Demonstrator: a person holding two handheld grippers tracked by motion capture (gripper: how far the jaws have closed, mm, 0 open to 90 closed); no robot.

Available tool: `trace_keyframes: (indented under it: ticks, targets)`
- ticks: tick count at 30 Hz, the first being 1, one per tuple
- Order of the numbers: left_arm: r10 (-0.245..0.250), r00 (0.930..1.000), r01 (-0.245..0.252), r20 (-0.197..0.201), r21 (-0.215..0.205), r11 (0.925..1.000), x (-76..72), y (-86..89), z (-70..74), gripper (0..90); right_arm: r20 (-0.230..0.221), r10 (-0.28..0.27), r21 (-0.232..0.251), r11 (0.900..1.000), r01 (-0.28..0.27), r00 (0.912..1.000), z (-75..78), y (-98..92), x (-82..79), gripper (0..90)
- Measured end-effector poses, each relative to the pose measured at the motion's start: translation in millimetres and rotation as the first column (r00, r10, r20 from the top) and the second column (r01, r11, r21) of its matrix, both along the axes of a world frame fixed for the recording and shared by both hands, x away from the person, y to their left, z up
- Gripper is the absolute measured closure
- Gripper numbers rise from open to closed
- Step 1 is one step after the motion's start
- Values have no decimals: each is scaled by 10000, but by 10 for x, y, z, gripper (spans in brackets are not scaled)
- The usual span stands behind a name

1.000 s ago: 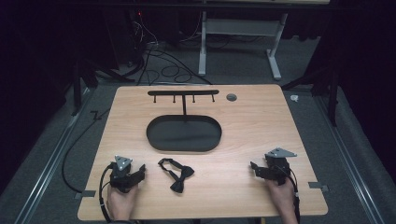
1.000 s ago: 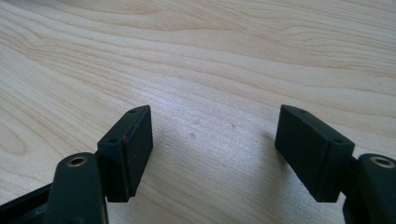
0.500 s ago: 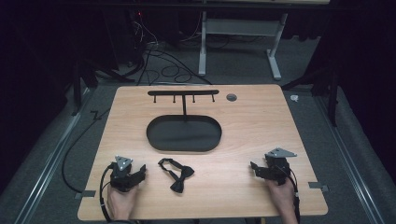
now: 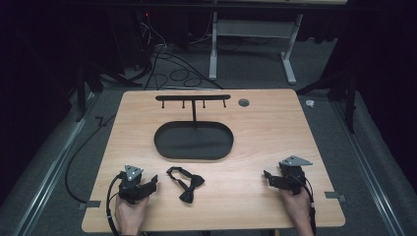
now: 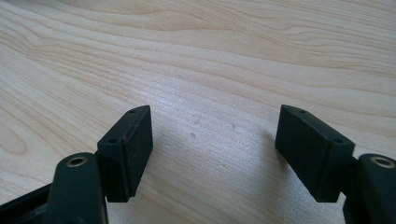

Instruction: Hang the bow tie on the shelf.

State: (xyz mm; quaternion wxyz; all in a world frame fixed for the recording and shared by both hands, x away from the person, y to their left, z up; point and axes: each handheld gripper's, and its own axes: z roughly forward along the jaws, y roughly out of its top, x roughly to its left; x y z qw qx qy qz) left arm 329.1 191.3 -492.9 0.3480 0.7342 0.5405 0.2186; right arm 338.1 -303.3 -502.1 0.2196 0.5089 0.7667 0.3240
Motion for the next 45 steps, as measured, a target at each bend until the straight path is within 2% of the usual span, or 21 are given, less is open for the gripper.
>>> trace_keyframes:
  ticks: [4,14,18,22,31,39,42,45]
  targets:
    - [-257,9997,257,-3,-209,9995,-30,-54,36,366,13,13,-15,10000,-13,10000,-1,-1,1,289]
    - [-726,9974,725,-23,-291,9969,-25,-245,127,370,-2,0,-1,10000,0,10000,0,0,0,289]
    - [-713,9973,704,-161,-472,9964,15,-312,117,375,-2,-1,0,10000,1,10000,0,0,0,288]
    - [-715,9970,703,-305,-383,9968,61,-379,103,380,-10,-12,8,10000,12,10000,0,1,-1,288]
    - [-560,9970,531,-532,-539,9971,173,-445,45,404,11,13,-9,10000,-13,10000,-1,-1,1,288]
    - [-394,9967,364,-712,-431,9984,250,-469,-16,463,11,8,-8,10000,-8,10000,-1,-1,1,289]
    - [-449,9964,440,-720,-145,9989,259,-501,-46,520,-3,-2,4,10000,2,10000,0,0,0,289]
    - [-474,9966,472,-676,-43,9989,255,-505,-47,556,6,1,-3,10000,-1,10000,-1,-1,0,289]
